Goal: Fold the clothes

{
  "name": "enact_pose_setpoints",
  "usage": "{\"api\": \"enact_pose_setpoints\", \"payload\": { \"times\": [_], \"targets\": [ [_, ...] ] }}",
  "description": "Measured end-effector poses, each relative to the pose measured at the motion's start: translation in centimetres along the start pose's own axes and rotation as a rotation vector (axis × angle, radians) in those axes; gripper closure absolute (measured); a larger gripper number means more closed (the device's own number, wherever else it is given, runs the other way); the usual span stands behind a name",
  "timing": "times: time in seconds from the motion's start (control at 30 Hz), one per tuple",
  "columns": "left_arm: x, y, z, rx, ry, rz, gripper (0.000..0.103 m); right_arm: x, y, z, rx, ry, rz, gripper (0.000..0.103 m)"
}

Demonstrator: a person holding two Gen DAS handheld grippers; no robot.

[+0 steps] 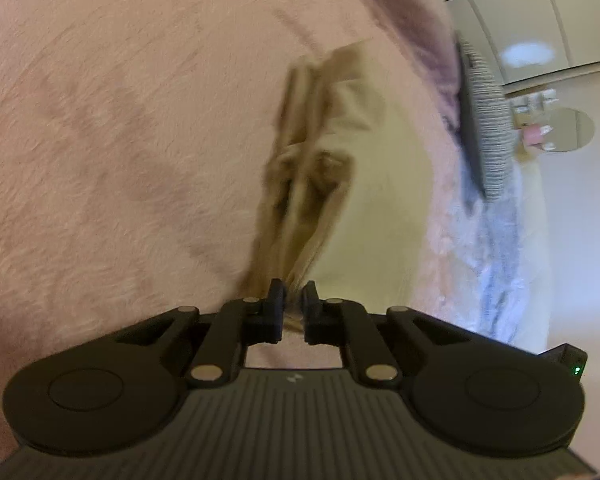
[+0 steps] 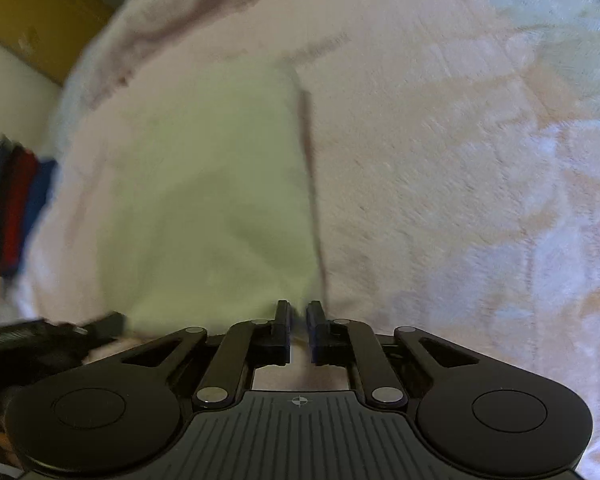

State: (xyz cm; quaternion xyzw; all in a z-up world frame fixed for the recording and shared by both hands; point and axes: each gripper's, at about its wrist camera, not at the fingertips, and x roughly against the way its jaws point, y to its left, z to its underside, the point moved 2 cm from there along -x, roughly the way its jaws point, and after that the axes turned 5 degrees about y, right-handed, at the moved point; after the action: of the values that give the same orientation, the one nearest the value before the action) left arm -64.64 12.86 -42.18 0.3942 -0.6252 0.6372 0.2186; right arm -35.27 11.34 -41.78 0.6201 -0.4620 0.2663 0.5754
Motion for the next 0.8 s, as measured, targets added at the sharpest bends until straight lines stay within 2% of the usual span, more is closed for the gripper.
{"api": "enact_pose_setpoints", "payload": {
  "times": [0.07,0.13,0.17,0.2,0.33,0.5,0.8],
  "targets": [
    [0.2,-1.5,-0.1,-0.088,0.005,-0.091,0.094,-0.1,-0.2,-0.2,-0.012,0.058,0.005,0.096],
    [0.7,-3.6,-0.3,-0.19,0.007,-0.184,0.081,0.7,0.2,-0.8,-0.017,0.104,0.033,0.08],
    [1.0,-4.6,-0.4,-0.224,0.006,-0.216,0.081,1.3,0.5,-1.1,-0.017,0.117,0.059,0.055],
    [1.5,-5.5,-0.5,-0.249,0.008,-0.232,0.08,1.8,0.8,-1.4,-0.009,0.12,0.082,0.037],
    [3.0,-8.2,-1.3,-0.288,0.024,-0.309,0.077,3.7,3.2,-3.2,0.059,0.116,0.155,0.037],
    [4.2,-11.9,-2.8,-0.373,0.039,-0.386,0.076,5.1,6.3,-4.7,0.098,0.154,0.229,0.037],
    [7.5,-14.9,-5.1,-0.513,0.047,-0.434,0.071,7.7,13.3,-5.0,0.096,0.057,0.255,0.037]
  ]
}}
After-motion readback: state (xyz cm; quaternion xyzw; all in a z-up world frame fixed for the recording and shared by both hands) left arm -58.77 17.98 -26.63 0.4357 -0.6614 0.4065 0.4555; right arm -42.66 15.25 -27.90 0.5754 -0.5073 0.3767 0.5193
